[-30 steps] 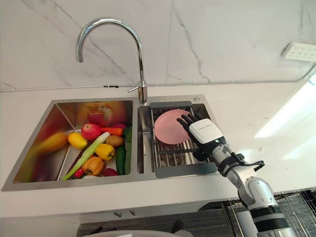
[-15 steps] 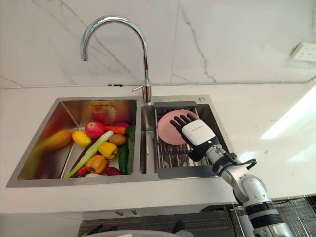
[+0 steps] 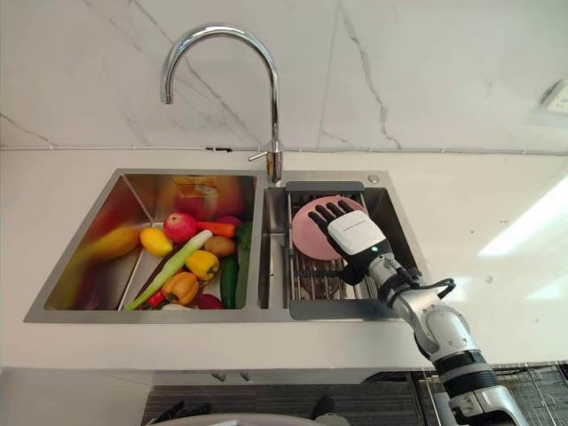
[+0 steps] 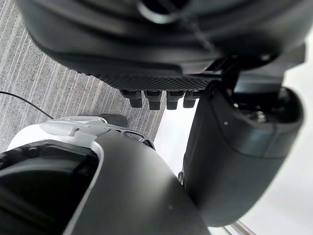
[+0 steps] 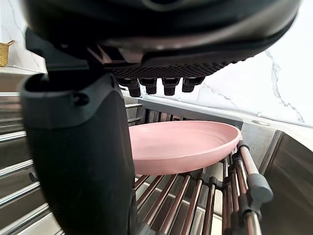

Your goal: Walk over to the sink, pick up the cup, carry it to the dishwasher, place the cup inside the dishwasher, then close the dishwasher door

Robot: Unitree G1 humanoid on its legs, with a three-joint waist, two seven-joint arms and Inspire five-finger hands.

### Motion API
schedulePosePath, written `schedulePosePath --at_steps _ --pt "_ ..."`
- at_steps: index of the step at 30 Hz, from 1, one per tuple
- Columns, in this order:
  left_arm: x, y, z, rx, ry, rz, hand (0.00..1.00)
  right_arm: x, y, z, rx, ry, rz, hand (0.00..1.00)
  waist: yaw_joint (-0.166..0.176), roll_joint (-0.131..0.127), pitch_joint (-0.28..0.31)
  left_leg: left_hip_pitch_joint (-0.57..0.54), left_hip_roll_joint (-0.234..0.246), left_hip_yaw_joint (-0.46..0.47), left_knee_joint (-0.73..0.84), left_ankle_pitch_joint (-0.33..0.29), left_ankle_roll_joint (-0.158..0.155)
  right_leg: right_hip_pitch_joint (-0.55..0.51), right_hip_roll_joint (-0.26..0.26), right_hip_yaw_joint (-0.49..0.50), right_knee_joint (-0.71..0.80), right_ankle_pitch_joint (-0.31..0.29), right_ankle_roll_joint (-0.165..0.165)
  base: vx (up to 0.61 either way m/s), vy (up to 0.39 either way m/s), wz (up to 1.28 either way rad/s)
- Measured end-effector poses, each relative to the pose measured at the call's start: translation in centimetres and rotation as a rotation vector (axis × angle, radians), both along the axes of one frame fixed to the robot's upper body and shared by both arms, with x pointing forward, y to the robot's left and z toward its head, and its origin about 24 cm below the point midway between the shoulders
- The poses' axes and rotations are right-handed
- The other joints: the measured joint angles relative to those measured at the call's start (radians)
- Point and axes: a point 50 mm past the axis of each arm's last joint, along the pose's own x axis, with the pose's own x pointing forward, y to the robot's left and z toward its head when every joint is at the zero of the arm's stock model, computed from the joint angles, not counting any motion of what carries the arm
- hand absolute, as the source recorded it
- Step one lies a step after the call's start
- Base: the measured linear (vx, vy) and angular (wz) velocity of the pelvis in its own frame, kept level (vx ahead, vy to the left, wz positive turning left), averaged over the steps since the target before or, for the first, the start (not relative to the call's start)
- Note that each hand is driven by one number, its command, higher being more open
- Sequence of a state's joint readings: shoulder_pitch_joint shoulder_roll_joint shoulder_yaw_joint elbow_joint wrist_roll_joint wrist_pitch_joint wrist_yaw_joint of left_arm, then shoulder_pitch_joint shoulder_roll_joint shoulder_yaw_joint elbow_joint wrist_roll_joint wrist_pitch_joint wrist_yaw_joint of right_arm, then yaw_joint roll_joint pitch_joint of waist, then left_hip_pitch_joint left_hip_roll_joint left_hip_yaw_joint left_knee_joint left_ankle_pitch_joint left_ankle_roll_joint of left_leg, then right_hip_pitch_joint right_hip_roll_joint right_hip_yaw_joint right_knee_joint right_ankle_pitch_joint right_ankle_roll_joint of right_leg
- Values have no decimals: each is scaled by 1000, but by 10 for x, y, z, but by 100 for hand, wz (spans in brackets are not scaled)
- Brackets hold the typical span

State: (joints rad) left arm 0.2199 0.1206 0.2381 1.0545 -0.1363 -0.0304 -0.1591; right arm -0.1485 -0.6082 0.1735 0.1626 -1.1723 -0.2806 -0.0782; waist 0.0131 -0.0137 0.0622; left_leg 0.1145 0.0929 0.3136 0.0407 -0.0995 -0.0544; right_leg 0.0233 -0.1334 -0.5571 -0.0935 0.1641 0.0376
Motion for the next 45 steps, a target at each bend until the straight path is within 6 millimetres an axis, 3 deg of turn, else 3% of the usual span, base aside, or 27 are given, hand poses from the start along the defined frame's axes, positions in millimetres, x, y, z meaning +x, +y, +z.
schedulePosePath --at_steps 6,7,20,24,32,40,41,45 --pt "0 1 0 16 -6 3 100 1 -1 -2 0 -15 -8 100 0 -4 2 0 -2 -4 -4 7 1 1 -3 -3 0 0 0 -25 10 2" --pt "1 2 1 26 -11 5 100 2 -1 -3 0 -14 -11 0 1 -7 5 0 -2 -6 -6 11 1 1 -3 -5 0 0 0 -38 5 3" --pt "-1 5 2 86 -20 23 100 5 0 -9 -35 -95 -2 0 2 -18 10 -7 -3 -23 -18 29 -3 1 -4 -25 0 -7 1 -30 1 4" --pt "1 4 3 93 -39 25 100 13 -9 -10 -99 -172 -64 0 21 -16 10 -14 -2 -27 -18 33 -5 -4 -4 -30 0 -7 1 -16 -1 3" --pt "-2 3 4 114 -52 36 100 26 -28 10 -92 -331 -192 0 27 -13 11 -17 -4 -37 -25 36 -3 -7 -4 -33 0 2 -3 18 5 3" --pt "-3 2 4 122 -52 42 100 38 -26 30 10 -381 -217 0 28 -8 14 -16 -7 -42 -25 37 -1 -4 -6 -32 0 2 -1 -14 5 1" --pt "-3 2 4 121 -53 42 100 39 -26 31 28 -384 -221 100 29 -6 16 -16 -7 -42 -25 37 -1 -4 -6 -33 0 2 -1 0 0 0" --pt "-2 1 4 121 -59 42 100 39 -26 36 65 -390 -222 100 26 3 24 -15 -6 -43 -26 37 -1 -4 -6 -33 0 2 -1 0 0 0"
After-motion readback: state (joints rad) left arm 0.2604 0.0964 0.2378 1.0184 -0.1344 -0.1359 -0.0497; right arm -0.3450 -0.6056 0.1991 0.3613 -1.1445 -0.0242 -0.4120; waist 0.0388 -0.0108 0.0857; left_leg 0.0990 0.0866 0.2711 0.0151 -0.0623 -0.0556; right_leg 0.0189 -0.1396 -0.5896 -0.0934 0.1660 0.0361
